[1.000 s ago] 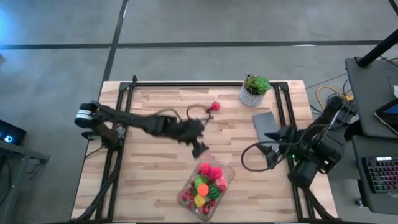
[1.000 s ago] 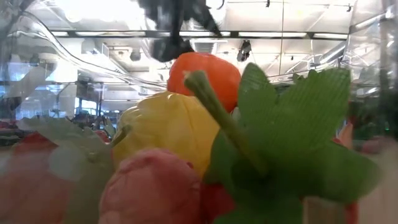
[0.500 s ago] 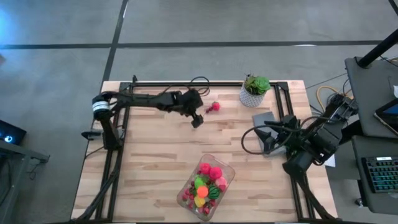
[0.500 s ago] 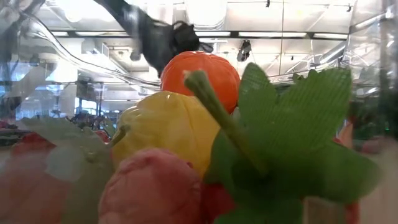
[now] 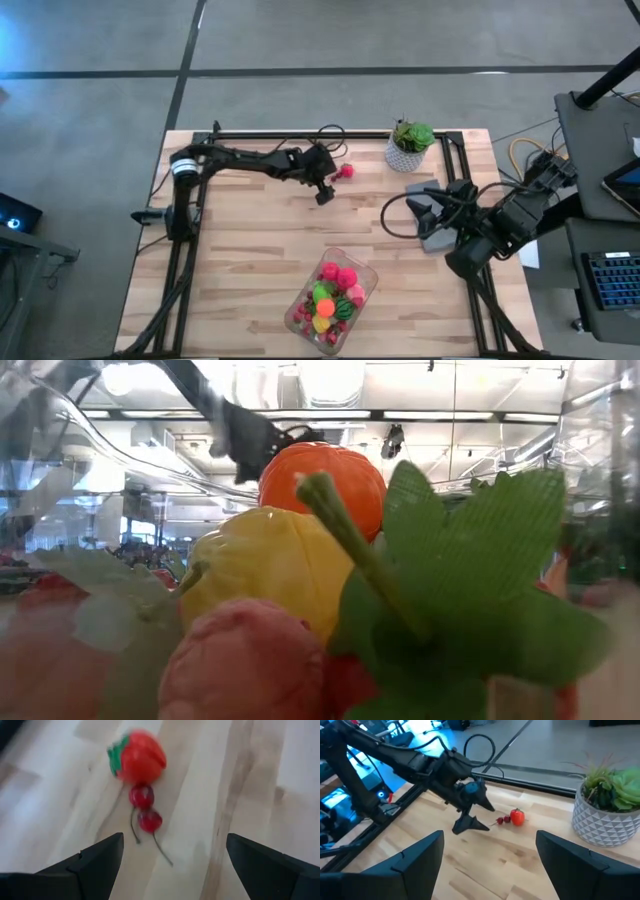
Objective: Pick and placing Produce into tupperware
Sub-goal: Put the red cherry into the transparent basket
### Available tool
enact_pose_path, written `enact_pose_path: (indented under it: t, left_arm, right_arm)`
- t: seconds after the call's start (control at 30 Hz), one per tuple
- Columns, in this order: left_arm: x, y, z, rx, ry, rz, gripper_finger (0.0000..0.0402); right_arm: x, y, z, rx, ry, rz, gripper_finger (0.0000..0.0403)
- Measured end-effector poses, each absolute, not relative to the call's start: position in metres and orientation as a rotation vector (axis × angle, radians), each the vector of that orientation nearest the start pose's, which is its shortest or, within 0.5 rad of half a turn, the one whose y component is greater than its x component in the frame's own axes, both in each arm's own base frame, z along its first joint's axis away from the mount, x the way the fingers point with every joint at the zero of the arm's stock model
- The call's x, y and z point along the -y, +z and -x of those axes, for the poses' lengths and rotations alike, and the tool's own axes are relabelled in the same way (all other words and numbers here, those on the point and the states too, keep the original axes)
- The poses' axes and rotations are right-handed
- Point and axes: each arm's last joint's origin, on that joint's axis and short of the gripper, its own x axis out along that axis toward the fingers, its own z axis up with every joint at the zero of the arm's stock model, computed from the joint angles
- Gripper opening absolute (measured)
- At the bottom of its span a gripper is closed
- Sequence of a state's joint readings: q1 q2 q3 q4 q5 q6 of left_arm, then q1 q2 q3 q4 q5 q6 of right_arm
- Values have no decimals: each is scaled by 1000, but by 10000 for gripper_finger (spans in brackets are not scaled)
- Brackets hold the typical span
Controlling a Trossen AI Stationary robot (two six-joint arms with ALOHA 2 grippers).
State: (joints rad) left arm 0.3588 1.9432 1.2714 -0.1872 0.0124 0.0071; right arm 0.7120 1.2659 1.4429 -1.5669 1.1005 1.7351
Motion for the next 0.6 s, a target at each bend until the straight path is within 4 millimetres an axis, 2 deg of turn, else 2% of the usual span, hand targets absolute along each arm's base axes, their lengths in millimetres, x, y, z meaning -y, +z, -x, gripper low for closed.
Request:
enact_pose_path:
  t: [0.2, 0.4, 0.6]
  left_arm:
    - [-147, 151, -388, -878, 344, 142, 338]
    - [-153, 155, -391, -808, 367, 139, 338]
    - [-158, 160, -391, -792, 416, 261, 321]
  right_arm:
    - [-101, 377, -158, -307, -832, -498, 305]
    - [-102, 374, -158, -306, -836, -499, 309]
    - [-102, 370, -159, -296, -849, -524, 309]
